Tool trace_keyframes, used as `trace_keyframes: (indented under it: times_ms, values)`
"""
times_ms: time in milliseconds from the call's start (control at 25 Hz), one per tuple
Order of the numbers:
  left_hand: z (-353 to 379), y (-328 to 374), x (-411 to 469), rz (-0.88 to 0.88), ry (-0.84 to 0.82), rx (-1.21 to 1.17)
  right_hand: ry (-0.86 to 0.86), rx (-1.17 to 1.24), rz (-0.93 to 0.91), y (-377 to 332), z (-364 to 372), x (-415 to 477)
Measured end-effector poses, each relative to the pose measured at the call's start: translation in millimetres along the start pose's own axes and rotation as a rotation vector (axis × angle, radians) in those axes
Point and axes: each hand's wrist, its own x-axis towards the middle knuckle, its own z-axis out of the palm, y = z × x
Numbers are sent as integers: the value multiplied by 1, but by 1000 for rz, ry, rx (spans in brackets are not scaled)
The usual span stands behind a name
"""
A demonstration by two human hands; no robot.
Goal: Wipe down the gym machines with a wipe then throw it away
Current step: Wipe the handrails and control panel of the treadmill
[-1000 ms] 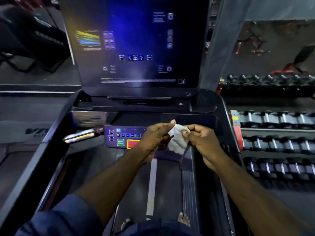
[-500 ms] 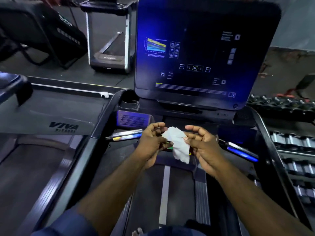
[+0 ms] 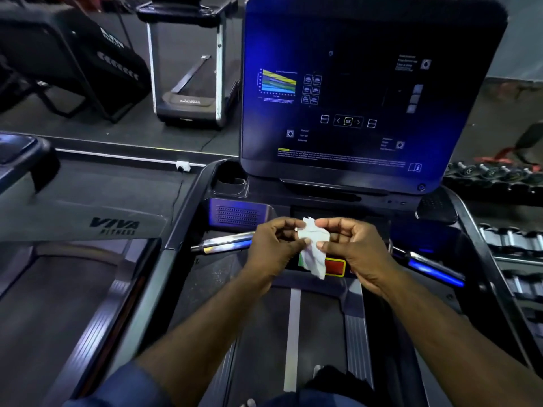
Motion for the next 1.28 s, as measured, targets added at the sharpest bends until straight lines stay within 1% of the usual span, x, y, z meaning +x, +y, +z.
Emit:
trace_keyframes:
  times_ms: [80,160,200,320,400,480,640,720,760,800,920,1000,1080,1120,1160,1200,1240,1280]
  values:
    - [3,-4,17,38,22,132,19,-178,-2,3,-12,12]
    - [12,-2,31,5,20,262,-5,-415,5,0,-24,24]
    - [16,-1,36,-13,12,296,-17,-454,8,-2,-29,28]
    - [35,8,56,11,40,383,-44,-307,-62,-5,-48,50]
    - [43,10,74,-23,68,428,-62,-342,-54,-2,-61,70]
    - [49,12,88,-69,97,463,-115,-341,-41,8,-73,89]
    - [51,14,94,-53,57,580,-216,-478,-147,24,-80,111]
    - [49,17,96,-69,37,520,-290,-439,-185,33,-77,115]
    - [46,18,98,-67,33,503,-292,-406,-197,38,-73,117]
    - [42,20,100,-60,29,502,-275,-362,-189,42,-68,118]
    - [27,14,108,-88,88,481,-196,-121,-69,48,-54,129]
    - [11,0,117,-101,113,488,-47,-80,-88,51,-42,137]
    - [-10,-19,123,-142,148,507,193,-193,-172,53,-30,145]
    - [-23,-31,125,-153,147,517,279,-324,-212,54,-21,151]
    - [-36,-44,126,-154,124,535,300,-475,-248,57,-9,156]
    - [-44,-55,124,-144,85,567,253,-630,-282,59,2,159]
    - [-51,-65,124,-135,31,593,164,-752,-304,62,14,162]
    - [-58,-72,125,-115,-28,601,70,-821,-313,65,28,165]
